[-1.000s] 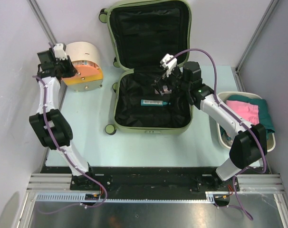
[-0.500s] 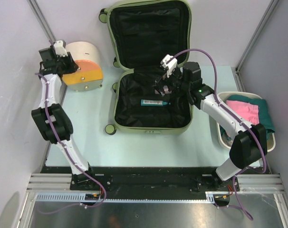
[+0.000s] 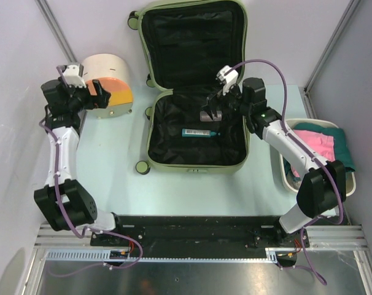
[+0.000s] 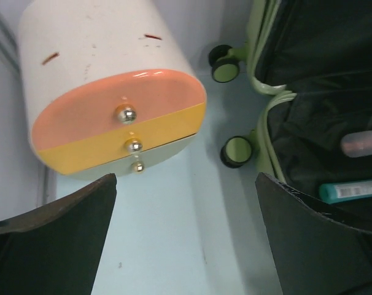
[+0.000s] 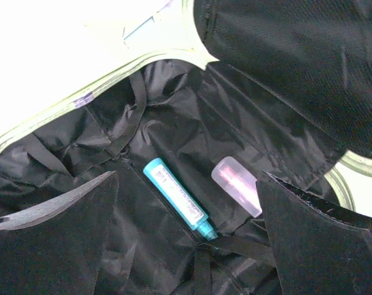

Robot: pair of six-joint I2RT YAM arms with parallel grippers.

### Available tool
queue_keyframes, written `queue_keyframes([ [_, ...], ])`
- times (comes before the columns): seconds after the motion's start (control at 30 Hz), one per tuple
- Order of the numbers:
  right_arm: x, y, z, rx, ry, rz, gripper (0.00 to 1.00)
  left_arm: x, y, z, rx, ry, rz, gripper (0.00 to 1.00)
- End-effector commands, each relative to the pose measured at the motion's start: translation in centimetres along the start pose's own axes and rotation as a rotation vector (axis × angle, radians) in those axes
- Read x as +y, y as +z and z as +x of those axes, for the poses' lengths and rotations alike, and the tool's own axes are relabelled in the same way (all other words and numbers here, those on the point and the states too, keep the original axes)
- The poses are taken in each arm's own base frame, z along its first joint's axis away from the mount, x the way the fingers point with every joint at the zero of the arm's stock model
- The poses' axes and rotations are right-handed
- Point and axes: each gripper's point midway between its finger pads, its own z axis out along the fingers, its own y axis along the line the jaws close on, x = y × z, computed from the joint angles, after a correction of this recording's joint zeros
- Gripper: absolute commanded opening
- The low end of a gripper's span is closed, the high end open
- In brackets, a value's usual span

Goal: Open, take out, and arrange the luggage

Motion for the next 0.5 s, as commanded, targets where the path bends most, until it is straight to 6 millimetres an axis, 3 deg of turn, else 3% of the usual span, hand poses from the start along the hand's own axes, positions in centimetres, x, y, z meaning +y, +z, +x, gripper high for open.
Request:
queue_keyframes([
  [0.0, -2.4, -1.2, -2.5, -0.087, 0.093, 0.042, 1.0, -1.0, 1.8, 4.5, 0.082, -0.198, 0.092, 1.0],
  [0.1, -3.2, -1.6, -1.8, -0.08, 0.109, 0.019, 1.0, -1.6, 3.4, 6.9, 0.138, -0.393, 0.134, 0.96],
  [0.2, -4.0, -1.5, -1.0, -0.063, 0.067, 0.007, 1.0, -0.9, 5.4, 8.2, 0.143, -0.52, 0.117, 0.85],
  [0.37, -4.6, -0.7, 0.8, -0.031, 0.06, 0.005, 1.0, 0.7, 7.5, 8.5, 0.137, -0.566, 0.073, 0.66],
  [0.47, -5.1, -0.4, 1.4, -0.025, 0.087, 0.008, 1.0, 2.1, 8.4, 9.9, 0.156, -0.622, 0.04, 0.54],
])
